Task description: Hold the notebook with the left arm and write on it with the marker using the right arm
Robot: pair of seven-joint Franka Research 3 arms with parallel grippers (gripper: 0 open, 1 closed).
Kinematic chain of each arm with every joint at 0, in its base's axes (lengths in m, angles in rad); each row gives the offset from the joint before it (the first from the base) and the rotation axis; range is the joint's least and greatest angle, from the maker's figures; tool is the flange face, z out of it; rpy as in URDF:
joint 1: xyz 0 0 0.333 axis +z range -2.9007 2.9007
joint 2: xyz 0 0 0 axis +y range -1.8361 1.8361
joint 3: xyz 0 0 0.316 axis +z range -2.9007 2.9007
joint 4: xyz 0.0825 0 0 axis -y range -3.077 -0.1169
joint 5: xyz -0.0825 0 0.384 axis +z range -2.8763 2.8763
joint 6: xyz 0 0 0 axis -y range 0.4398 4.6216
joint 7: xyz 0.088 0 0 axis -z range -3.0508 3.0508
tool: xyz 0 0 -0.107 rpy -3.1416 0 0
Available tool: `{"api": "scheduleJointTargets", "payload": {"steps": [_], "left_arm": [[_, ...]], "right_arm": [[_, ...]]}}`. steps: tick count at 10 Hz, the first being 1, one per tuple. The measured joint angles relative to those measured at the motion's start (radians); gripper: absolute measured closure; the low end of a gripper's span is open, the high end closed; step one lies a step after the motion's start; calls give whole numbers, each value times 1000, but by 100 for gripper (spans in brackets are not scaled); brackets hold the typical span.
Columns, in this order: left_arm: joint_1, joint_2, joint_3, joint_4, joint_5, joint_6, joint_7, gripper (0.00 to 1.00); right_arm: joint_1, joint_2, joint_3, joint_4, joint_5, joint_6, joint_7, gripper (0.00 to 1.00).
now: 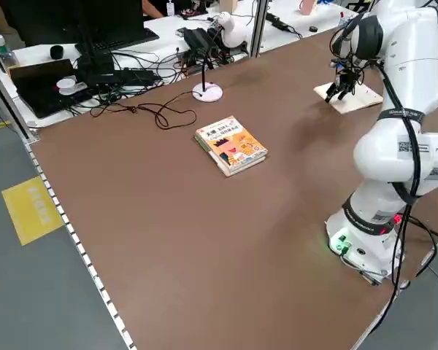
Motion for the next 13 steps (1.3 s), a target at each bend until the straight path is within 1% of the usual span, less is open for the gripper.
{"api": "scheduleJointTargets", "payload": {"steps": [3, 4, 5, 9, 11, 13], "left_arm": [[0, 0, 0, 0, 0, 0, 0, 0], [0, 0, 0, 0, 0, 0, 0, 0], [0, 0, 0, 0, 0, 0, 0, 0], [0, 0, 0, 0, 0, 0, 0, 0], [0, 0, 0, 0, 0, 1, 0, 0], [0, 0, 0, 0, 0, 1, 0, 0]], "right_arm": [[0, 0, 0, 0, 19, 0, 17, 84], [0, 0, 0, 2, 52, -5, 44, 84], [2, 0, 0, 12, 90, -39, 88, 84], [48, 0, 19, 110, 216, -373, 354, 84], [69, -3, 23, 145, 334, -496, 424, 84], [93, -12, 24, 183, 407, -601, 501, 84]]}}
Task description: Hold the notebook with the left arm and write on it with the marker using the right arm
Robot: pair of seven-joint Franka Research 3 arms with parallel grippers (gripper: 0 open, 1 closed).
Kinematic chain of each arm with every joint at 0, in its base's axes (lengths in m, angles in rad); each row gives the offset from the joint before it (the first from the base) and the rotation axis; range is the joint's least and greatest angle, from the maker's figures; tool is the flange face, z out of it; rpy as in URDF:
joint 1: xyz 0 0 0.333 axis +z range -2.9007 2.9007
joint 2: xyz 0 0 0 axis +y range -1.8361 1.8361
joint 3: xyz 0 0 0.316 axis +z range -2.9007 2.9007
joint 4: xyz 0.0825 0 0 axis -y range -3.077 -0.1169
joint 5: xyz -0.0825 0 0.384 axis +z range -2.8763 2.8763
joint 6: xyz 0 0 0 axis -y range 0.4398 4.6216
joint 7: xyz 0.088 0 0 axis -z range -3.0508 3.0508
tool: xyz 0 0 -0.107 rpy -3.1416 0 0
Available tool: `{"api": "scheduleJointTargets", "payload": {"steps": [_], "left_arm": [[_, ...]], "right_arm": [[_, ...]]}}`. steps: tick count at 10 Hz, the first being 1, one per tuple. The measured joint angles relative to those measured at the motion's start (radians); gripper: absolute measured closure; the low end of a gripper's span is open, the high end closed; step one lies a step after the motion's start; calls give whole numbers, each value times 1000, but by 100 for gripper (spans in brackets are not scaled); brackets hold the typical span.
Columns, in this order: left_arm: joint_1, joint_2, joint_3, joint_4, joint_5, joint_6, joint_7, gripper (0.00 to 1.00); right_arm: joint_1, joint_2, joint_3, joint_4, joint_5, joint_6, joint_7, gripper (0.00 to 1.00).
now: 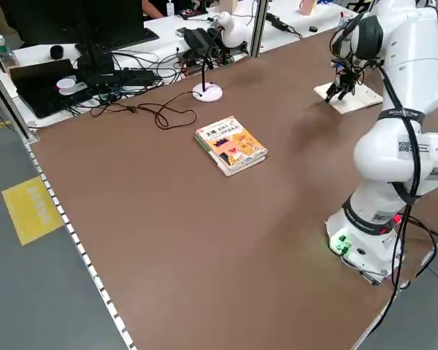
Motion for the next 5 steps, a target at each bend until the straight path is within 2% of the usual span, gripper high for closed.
{"api": "scheduleJointTargets", "payload": {"steps": [2, 5], "left_arm": [[0, 0, 0, 0, 0, 0, 0, 0], [0, 0, 0, 0, 0, 0, 0, 0]], "right_arm": [[29, -23, 2, 23, 65, -63, 122, 84], [62, -50, 4, 33, 241, -177, 230, 84]]}}
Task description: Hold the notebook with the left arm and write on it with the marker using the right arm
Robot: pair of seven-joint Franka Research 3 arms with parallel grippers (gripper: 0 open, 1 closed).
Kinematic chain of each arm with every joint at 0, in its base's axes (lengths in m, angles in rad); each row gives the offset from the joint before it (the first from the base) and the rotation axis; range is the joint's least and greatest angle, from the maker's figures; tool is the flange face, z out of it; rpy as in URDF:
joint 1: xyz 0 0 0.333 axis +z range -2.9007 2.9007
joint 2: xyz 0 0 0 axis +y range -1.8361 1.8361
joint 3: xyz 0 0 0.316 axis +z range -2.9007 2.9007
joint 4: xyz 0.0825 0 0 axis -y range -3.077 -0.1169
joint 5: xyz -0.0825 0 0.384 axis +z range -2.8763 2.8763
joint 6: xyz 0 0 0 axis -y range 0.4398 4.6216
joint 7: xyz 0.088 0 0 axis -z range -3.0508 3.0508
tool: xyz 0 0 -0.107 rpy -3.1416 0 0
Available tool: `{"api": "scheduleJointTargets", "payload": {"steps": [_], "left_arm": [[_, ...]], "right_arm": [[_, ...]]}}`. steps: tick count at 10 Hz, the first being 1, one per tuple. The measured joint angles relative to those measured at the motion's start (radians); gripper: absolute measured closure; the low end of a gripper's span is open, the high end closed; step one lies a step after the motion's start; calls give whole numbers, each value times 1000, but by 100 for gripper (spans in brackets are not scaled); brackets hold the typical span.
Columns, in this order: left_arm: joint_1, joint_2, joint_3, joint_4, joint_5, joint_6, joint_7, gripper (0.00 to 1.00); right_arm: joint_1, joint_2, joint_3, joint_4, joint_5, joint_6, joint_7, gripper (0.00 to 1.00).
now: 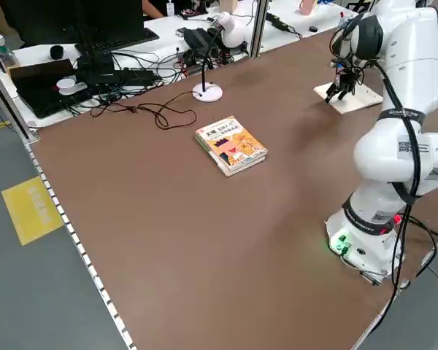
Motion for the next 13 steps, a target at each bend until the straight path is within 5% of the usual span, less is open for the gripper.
{"api": "scheduleJointTargets", "payload": {"steps": [5, 13], "left_arm": [[0, 0, 0, 0, 0, 0, 0, 0], [0, 0, 0, 0, 0, 0, 0, 0]], "right_arm": [[42, 6, 0, -49, 298, -101, 23, 84], [85, 14, 0, -149, 495, -125, 38, 84]]}}
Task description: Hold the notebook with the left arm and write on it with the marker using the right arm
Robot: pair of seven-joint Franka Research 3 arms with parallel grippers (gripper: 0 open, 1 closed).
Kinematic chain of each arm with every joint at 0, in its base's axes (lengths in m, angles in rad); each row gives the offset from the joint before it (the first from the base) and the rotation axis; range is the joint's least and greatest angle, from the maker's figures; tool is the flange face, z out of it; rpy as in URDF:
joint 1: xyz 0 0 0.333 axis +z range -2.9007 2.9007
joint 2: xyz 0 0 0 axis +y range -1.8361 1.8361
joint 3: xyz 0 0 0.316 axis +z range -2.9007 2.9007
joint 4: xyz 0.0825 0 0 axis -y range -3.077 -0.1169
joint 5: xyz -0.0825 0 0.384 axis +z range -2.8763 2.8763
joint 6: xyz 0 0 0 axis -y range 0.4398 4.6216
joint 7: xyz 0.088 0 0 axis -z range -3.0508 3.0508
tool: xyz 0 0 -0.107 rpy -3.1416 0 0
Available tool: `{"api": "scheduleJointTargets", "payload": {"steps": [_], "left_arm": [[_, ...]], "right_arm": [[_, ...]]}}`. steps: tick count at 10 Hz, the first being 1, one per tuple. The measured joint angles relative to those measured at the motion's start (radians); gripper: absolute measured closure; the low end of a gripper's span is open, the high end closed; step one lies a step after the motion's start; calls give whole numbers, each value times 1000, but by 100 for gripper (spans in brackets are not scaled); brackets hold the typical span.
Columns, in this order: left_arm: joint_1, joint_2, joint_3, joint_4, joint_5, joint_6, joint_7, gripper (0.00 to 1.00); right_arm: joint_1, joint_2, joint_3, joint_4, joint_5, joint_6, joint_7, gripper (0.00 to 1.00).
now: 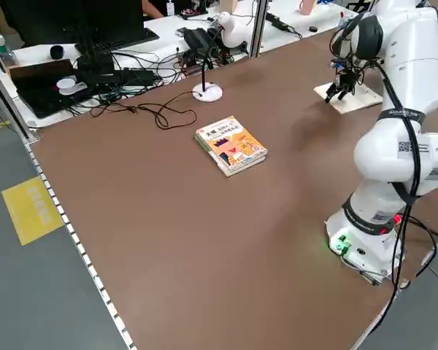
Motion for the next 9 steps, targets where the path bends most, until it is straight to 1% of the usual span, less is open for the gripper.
{"api": "scheduleJointTargets", "payload": {"steps": [4, 9], "left_arm": [[0, 0, 0, 0, 0, 0, 0, 0], [0, 0, 0, 0, 0, 0, 0, 0]], "right_arm": [[5, 36, -4, -49, 79, 7, -57, 84], [10, 89, -9, -83, 140, 65, -156, 84]]}}
